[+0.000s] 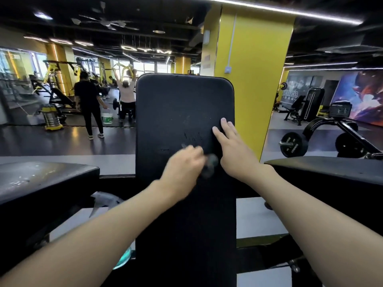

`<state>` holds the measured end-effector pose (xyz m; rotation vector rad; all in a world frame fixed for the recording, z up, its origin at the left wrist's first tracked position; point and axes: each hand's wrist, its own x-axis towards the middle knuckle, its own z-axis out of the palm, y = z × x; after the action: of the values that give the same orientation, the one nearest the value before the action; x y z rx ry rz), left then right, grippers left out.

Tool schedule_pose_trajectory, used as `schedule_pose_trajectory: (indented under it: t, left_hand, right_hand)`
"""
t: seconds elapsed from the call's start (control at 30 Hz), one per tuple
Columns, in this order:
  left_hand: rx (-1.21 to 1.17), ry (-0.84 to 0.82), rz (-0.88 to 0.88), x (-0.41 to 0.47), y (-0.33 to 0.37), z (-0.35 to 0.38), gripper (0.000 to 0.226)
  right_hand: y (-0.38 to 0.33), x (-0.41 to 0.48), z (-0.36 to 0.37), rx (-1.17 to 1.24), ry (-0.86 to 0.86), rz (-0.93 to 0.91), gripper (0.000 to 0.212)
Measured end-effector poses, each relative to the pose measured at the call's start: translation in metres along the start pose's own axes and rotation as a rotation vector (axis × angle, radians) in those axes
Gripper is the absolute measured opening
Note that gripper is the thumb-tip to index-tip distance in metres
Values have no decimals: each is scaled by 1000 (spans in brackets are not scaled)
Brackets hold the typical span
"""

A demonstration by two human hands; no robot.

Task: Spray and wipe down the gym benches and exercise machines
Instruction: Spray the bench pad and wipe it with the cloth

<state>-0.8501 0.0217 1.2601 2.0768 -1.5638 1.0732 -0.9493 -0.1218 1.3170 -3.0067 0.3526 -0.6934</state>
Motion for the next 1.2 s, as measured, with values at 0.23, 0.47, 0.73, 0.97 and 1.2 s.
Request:
schedule_pose_trajectory:
  t: [0.23, 0.47, 0.73, 0.97, 1.2]
  left_hand:
    - [46, 81, -113, 22, -35, -22, 29]
    - [12, 2, 59, -11, -14, -10, 23]
    - [-25, 117, -111, -12, -6, -3, 28]
    - [-47, 215, -260, 8, -43, -23, 38]
    - [-102, 34, -65, -30, -21, -18, 51]
  right_hand:
    - [-17, 6, -10, -211, 51, -72, 81]
    - [-16, 23, 3, -322, -246, -17, 136]
    - [-12, 18, 10, -424, -192, -20, 146]
    - [-16, 18, 9, -420, -214, 2, 143]
    - [-20, 17, 8, -416, -223, 21, 143]
